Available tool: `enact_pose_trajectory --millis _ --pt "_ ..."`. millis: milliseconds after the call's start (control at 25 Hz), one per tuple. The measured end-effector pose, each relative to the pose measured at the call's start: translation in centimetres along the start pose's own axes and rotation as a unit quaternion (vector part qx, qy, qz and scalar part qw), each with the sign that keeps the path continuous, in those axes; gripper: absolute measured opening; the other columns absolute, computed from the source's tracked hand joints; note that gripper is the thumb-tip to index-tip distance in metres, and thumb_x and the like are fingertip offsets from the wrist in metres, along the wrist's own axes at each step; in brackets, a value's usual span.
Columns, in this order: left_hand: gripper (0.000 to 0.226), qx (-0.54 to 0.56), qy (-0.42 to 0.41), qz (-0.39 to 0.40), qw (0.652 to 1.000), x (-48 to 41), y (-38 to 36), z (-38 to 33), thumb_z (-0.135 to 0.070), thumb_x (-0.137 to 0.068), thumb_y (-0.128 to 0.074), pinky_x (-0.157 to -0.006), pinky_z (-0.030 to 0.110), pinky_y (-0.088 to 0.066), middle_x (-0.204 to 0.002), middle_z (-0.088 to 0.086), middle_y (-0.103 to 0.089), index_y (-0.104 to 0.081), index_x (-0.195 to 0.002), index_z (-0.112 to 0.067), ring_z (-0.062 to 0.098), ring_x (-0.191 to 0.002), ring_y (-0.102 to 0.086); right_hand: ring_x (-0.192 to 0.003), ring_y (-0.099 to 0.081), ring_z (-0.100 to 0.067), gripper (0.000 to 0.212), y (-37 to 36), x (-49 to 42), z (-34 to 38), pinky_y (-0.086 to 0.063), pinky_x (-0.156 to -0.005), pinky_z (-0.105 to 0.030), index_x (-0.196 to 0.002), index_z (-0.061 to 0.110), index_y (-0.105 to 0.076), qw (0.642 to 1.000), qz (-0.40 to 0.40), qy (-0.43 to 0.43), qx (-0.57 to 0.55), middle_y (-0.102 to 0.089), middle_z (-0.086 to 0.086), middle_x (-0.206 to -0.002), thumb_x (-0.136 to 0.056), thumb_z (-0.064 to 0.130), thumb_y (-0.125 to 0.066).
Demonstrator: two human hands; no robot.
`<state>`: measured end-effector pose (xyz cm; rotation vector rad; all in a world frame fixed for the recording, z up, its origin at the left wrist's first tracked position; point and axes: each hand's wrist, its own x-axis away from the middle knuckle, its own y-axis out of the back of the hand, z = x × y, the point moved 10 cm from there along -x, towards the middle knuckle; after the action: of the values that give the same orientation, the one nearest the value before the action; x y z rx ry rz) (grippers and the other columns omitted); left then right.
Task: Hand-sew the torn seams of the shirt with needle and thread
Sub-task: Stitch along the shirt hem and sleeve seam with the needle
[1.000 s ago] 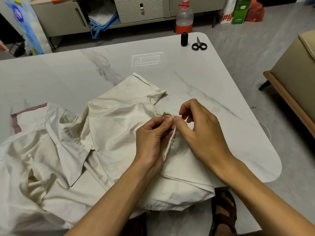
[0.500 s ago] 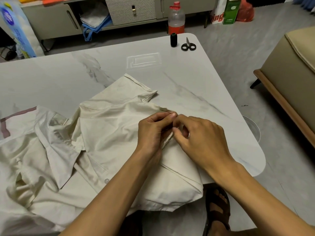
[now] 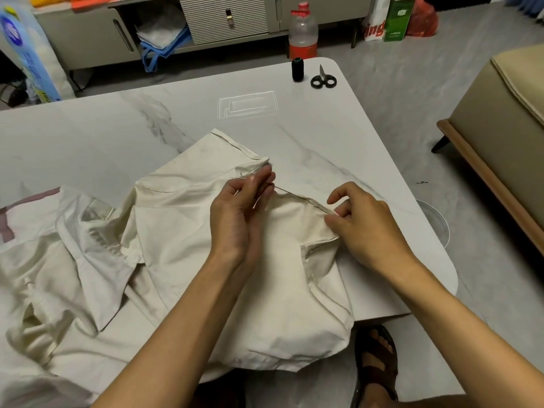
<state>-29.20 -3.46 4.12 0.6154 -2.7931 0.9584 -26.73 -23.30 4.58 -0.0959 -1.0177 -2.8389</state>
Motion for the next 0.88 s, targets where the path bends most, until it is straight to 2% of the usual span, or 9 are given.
enact_pose_trajectory --millis 120,160,240,400,520,600,680,800,880 --pt "0.018 0.098 0.017 0.031 0.995 0.0 -0.8 -0.7 -0.004 -0.102 -0.046 -0.065 0.024 -0.057 -0.074 0.002 -0.065 -0.054 -0.086 -0.009 0.012 -0.061 -0.064 -0.079 -0.056 -0.013 0.030 -0.7 -0.2 -1.0 -0.036 -0.053 -0.017 -0.105 0.023 -0.054 0.999 0.042 -0.033 -0.002 -0.062 0.004 -0.089 -0.084 0.001 -0.051" --pt "0.018 0.050 0.006 0.021 0.999 0.0 -0.4 -1.0 -0.007 -0.102 -0.047 -0.054 0.020 -0.048 -0.070 -0.001 -0.058 -0.054 -0.086 -0.011 0.008 -0.050 -0.050 -0.078 -0.055 -0.012 0.033 -0.8 -0.2 -1.2 -0.036 -0.052 -0.019 -0.105 0.022 -0.053 0.998 0.048 -0.041 0.003 -0.062 0.003 -0.092 -0.083 -0.001 -0.047" --pt "0.017 -0.158 -0.061 -0.011 0.985 0.1 0.8 -2.6 -0.012 -0.102 -0.050 -0.048 0.020 -0.031 -0.065 -0.005 -0.051 -0.055 -0.086 -0.016 0.008 -0.046 -0.032 -0.078 -0.054 -0.014 0.033 -0.5 -0.3 -1.5 -0.035 -0.052 -0.024 -0.102 0.019 -0.051 0.998 0.042 -0.047 0.018 -0.061 0.000 -0.094 -0.080 -0.005 -0.043" --pt "0.013 -0.515 -0.232 -0.052 0.824 1.3 1.4 -6.5 -0.015 -0.098 -0.056 -0.060 0.029 -0.037 -0.064 -0.009 -0.055 -0.058 -0.085 -0.015 0.012 -0.061 -0.047 -0.075 -0.050 -0.014 0.036 0.5 -0.7 -0.7 -0.037 -0.056 -0.024 -0.084 0.014 -0.055 0.996 0.005 0.008 0.091 -0.061 -0.003 -0.087 -0.069 -0.012 -0.037" --pt "0.012 -0.651 -0.272 -0.099 0.701 1.8 2.9 -8.3 -0.018 -0.101 -0.054 -0.064 0.039 -0.038 -0.068 -0.007 -0.057 -0.057 -0.090 -0.012 0.024 -0.067 -0.053 -0.067 -0.052 -0.006 0.041 0.9 -0.9 0.3 -0.036 -0.051 -0.016 -0.068 0.015 -0.066 0.994 -0.018 0.038 0.104 -0.064 -0.004 -0.078 -0.065 -0.017 -0.041" --pt "0.012 -0.686 -0.275 -0.116 0.664 1.9 3.9 -8.9 -0.018 -0.101 -0.053 -0.062 0.038 -0.034 -0.069 -0.004 -0.057 -0.055 -0.090 -0.013 0.028 -0.066 -0.052 -0.070 -0.055 -0.011 0.043 0.7 -1.1 1.0 -0.043 -0.058 -0.019 -0.069 0.016 -0.071 0.991 -0.035 0.063 0.111 -0.065 -0.003 -0.079 -0.064 -0.018 -0.045" --pt "0.014 -0.658 -0.263 -0.101 0.699 1.8 4.6 -8.8 -0.016 -0.099 -0.055 -0.060 0.034 -0.032 -0.067 -0.005 -0.057 -0.055 -0.086 -0.013 0.020 -0.062 -0.050 -0.080 -0.059 -0.016 0.046 0.2 -1.3 2.0 -0.047 -0.070 -0.026 -0.077 0.016 -0.075 0.987 -0.052 0.098 0.116 -0.069 -0.002 -0.085 -0.064 -0.018 -0.045" --pt "0.016 -0.499 -0.176 -0.048 0.847 0.8 5.3 -7.4 -0.013 -0.095 -0.060 -0.053 0.024 -0.031 -0.061 -0.006 -0.058 -0.060 -0.079 -0.015 0.007 -0.052 -0.042 -0.095 -0.064 -0.018 0.047 0.6 -1.8 2.1 -0.045 -0.078 -0.021 -0.095 0.014 -0.076 0.984 -0.074 0.097 0.127 -0.072 -0.003 -0.100 -0.074 -0.017 -0.047" --pt "0.013 -0.408 -0.109 -0.020 0.906 0.3 5.2 -6.2 -0.014 -0.095 -0.062 -0.048 0.022 -0.028 -0.060 -0.005 -0.057 -0.063 -0.082 -0.013 0.009 -0.048 -0.033 -0.104 -0.062 -0.019 0.035 0.9 -1.9 1.5 -0.042 -0.081 -0.022 -0.104 0.018 -0.074 0.986 -0.064 0.057 0.142 -0.070 -0.001 -0.110 -0.086 -0.002 -0.052"
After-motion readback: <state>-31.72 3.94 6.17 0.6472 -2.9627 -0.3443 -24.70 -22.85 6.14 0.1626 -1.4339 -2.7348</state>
